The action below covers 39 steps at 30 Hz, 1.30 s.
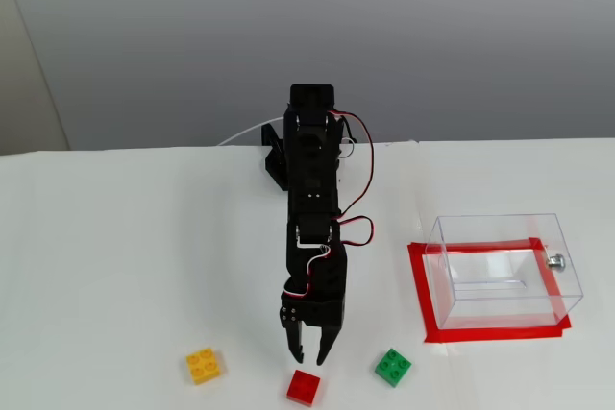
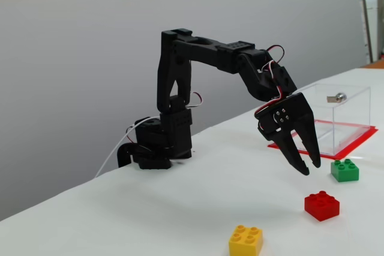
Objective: Pick the red lego brick and place it into the transparent box
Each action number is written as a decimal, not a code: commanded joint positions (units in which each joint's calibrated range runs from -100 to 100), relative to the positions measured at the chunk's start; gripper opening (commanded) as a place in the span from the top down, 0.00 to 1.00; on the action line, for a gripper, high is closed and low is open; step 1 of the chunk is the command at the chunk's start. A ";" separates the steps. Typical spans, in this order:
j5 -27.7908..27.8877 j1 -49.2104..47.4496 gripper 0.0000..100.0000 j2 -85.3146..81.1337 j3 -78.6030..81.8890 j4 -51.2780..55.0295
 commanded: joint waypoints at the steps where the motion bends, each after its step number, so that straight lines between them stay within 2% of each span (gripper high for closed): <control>1: -0.20 0.67 0.78 0.05 -2.83 -1.56; 6: -0.20 1.56 0.73 1.66 -2.83 -2.34; 20: 0.38 -0.21 0.73 4.71 -3.01 -7.74; 39: -0.15 -2.80 0.73 10.57 -7.44 -8.08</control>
